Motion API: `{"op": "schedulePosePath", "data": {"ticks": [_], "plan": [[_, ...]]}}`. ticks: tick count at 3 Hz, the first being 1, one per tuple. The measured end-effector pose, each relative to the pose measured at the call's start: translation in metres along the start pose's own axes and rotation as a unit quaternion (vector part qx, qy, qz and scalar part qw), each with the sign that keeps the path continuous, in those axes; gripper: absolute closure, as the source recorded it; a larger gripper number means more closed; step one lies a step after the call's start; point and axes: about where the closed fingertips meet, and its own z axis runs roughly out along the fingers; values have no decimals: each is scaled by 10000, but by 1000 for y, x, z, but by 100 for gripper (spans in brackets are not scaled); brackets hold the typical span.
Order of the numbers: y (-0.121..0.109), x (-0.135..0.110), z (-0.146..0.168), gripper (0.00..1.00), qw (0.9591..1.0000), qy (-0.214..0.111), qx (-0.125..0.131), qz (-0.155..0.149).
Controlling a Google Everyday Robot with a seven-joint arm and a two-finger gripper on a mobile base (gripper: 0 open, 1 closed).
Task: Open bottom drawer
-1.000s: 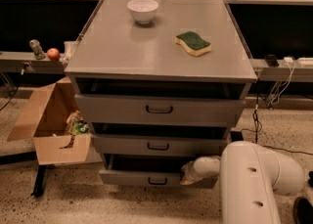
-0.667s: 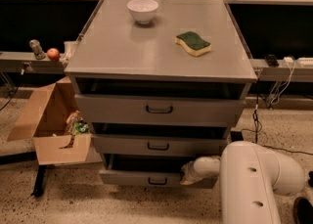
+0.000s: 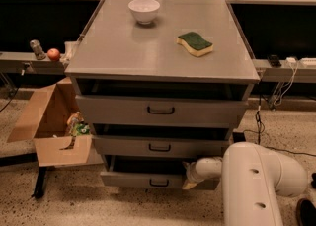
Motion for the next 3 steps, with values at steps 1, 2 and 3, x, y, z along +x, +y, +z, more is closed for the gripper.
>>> {"op": "schedulePosePath", "data": {"ticks": [1,2,3], "plan": [[0,0,0,0,10000,0,0,0],[9,-3,1,0,9999,-71,-114,-64],[39,-7,-6,0,9984,-185,-509,-132]]}}
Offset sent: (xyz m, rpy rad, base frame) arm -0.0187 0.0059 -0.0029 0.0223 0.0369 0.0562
